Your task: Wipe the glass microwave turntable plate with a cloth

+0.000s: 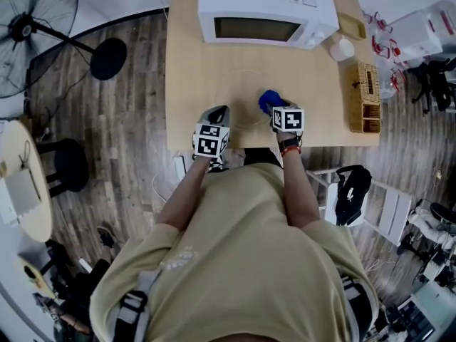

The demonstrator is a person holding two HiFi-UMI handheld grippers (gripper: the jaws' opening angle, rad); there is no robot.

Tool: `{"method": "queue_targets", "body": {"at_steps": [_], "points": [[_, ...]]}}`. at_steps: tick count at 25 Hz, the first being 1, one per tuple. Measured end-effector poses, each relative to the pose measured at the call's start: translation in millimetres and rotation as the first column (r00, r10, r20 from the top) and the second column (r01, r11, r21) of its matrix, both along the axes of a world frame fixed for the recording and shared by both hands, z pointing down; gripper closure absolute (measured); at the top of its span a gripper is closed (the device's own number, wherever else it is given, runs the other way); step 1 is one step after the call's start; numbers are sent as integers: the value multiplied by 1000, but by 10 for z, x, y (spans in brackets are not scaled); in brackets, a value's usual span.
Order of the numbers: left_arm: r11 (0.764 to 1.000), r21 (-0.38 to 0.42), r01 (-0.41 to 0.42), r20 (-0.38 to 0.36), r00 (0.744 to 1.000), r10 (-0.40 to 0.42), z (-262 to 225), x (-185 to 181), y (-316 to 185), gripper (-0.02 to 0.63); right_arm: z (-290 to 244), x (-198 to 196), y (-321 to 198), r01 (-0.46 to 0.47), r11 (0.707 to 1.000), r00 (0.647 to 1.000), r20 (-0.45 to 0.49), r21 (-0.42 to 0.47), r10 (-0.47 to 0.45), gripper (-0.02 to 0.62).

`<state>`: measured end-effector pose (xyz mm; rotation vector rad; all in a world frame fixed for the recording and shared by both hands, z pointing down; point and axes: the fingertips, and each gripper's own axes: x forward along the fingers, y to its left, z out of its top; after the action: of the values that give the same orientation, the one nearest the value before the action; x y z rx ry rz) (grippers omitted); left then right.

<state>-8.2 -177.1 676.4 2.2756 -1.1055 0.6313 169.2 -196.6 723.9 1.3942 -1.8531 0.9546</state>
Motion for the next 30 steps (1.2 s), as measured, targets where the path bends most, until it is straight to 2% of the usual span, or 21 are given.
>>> {"method": "queue_targets", "body": {"at_steps": [4, 8, 12, 16, 22, 26, 30], "points": [[999, -13, 30, 1, 1000, -30, 19, -146, 85, 586, -55, -341, 3, 60, 998, 997, 57, 9, -60, 387], [998, -18, 60, 4, 998, -60, 28, -309, 142, 587, -118, -872, 10, 162, 987, 976, 143, 17, -162, 387], [995, -22, 100, 8, 995, -100, 42, -496, 167, 586, -187, -1401, 41, 279, 960, 938, 206, 31, -279, 387], [990, -30, 138, 12, 990, -137, 70, -678, 206, 586, -133, -1771, 105, 364, 931, 906, 224, 20, -359, 385], [984, -49, 171, 22, 985, -170, 141, -863, 278, 586, 71, -2015, 136, 406, 914, 900, 181, -15, -397, 379], [982, -59, 180, 25, 984, -179, 187, -943, 321, 586, 79, -2055, 146, 439, 899, 891, 127, 5, -436, 371], [982, -64, 177, 24, 984, -176, 191, -900, 307, 586, 76, -2021, 155, 445, 896, 889, 121, 7, -442, 370]]}}
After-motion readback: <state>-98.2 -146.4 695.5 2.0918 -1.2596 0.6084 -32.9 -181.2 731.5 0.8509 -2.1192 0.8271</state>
